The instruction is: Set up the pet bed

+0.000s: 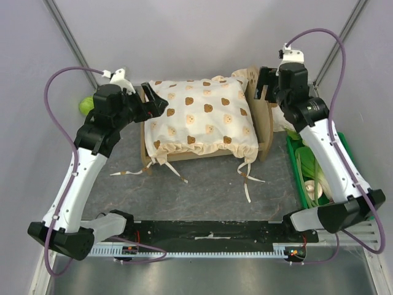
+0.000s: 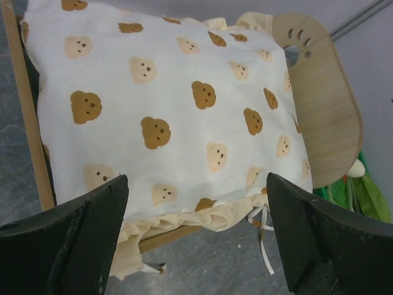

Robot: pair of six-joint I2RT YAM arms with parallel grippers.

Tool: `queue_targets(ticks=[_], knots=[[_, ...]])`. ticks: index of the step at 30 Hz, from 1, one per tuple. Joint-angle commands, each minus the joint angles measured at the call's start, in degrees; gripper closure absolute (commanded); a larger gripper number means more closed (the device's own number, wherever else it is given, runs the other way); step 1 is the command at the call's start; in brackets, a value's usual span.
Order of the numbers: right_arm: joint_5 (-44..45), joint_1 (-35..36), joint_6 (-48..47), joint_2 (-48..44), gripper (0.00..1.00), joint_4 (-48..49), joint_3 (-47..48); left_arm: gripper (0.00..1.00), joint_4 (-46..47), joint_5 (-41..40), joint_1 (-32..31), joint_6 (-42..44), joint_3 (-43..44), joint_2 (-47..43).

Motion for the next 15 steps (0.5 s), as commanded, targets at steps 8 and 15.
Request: queue_targets(ticks=[8,15], knots=[[-7.55,-6.13,-4.89,0.94,0.22,7.14,-17.14,0.00,-0.73,4.90,-5.43,15.70,3.67,2.74],[-13.33,-7.64,-5.77,0.23,0.51,9.87,-22.79,0.00,-0.62,7.62,-7.10,17.37,-1.61,0.88]])
